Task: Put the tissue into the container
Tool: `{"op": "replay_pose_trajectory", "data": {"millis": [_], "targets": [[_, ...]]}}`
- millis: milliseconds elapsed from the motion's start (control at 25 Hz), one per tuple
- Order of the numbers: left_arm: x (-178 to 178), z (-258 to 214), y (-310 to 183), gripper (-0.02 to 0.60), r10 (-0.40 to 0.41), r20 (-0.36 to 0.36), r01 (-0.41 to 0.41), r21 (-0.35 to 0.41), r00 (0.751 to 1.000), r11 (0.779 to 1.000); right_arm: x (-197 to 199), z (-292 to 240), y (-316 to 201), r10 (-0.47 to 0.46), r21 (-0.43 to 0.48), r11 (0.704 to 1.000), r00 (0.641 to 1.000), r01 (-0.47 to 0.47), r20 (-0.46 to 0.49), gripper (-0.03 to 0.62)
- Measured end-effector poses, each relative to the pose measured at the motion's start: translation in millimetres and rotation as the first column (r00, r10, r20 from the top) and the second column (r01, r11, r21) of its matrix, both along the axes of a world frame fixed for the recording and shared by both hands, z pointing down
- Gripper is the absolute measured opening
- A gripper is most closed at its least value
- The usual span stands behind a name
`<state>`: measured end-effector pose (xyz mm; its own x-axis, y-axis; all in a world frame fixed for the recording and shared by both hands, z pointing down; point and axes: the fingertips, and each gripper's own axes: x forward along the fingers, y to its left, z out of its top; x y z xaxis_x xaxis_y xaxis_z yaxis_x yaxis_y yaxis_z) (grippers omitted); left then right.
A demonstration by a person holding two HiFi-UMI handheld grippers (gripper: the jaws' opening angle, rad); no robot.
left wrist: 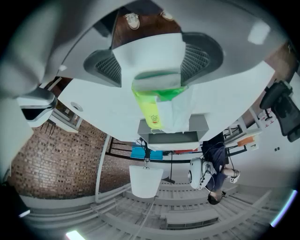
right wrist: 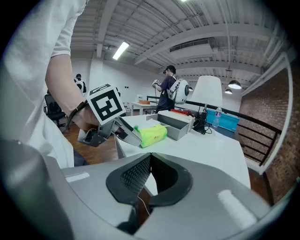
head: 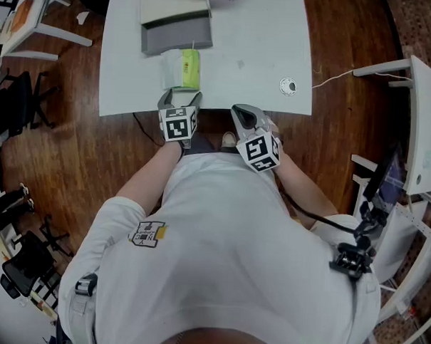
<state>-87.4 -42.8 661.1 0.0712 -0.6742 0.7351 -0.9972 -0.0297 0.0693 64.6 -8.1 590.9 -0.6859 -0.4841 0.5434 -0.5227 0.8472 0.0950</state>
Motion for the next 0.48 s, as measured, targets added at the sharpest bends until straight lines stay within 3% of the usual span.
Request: {"op": "replay_pose_trajectory", "data": {"millis": [280, 480], "targets": [[-11.9, 5.6, -10.6, 0.457, -0.047, 0.060, 0.048, -0.023, 0.997, 0.999, -17.1, 1.7, -22.6, -0.027, 0.001, 1.000, 0.999, 0.028, -0.021, 0.002], [-35.3, 10.7, -12.8, 0.463, 0.012, 0.091, -0.008, -0.039, 0.996, 0.999, -46.8, 0.6, -53.8, -0.058, 0.009, 0.998, 0.997, 0.058, -0.050, 0.020]]}}
